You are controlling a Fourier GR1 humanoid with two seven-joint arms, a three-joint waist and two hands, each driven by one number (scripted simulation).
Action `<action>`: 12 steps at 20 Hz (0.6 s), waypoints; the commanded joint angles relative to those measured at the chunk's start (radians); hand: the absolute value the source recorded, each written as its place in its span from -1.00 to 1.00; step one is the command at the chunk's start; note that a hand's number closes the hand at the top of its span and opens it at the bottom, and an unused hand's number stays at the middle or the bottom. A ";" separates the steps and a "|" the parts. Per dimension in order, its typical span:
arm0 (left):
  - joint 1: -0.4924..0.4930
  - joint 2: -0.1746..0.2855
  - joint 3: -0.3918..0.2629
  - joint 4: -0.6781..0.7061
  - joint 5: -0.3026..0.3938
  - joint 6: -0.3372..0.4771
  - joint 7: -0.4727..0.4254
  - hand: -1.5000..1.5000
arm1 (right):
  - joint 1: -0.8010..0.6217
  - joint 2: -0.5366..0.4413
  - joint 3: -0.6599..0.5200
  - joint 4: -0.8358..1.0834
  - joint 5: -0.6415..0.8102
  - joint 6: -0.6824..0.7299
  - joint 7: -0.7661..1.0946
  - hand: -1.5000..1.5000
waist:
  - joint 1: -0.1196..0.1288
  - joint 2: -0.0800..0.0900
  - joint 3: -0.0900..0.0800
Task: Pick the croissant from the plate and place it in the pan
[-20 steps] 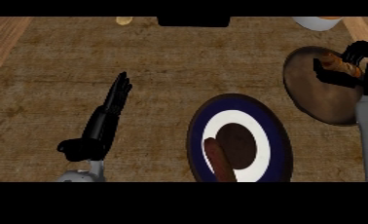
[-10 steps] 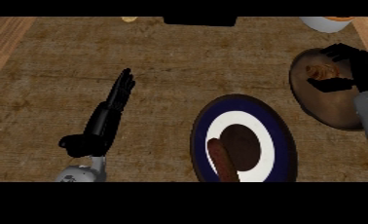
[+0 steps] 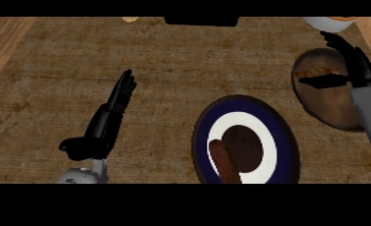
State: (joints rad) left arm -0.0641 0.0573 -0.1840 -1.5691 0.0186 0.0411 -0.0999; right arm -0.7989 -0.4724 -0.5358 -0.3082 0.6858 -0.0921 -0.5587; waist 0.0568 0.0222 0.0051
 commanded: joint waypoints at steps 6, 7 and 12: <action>0.020 0.006 0.023 -0.007 0.011 -0.004 -0.003 0.00 | -0.012 -0.096 -0.157 0.076 -0.185 0.183 -0.116 -1.00 | -0.024 -0.008 -0.002; -0.011 -0.004 0.034 0.046 0.005 0.007 -0.009 0.00 | -0.014 -0.154 -0.170 0.088 -0.203 0.279 -0.094 -1.00 | -0.034 -0.007 -0.002; 0.080 0.005 0.007 -0.030 -0.003 -0.002 -0.036 0.00 | 0.071 -0.258 -0.202 0.129 -0.256 0.529 -0.167 -1.00 | -0.031 -0.011 -0.001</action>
State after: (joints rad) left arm -0.0207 0.0578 -0.1753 -1.5762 0.0148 0.0423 -0.1204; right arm -0.7743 -0.6578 -0.7102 -0.2092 0.4726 0.2606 -0.6790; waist 0.0296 0.0132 0.0034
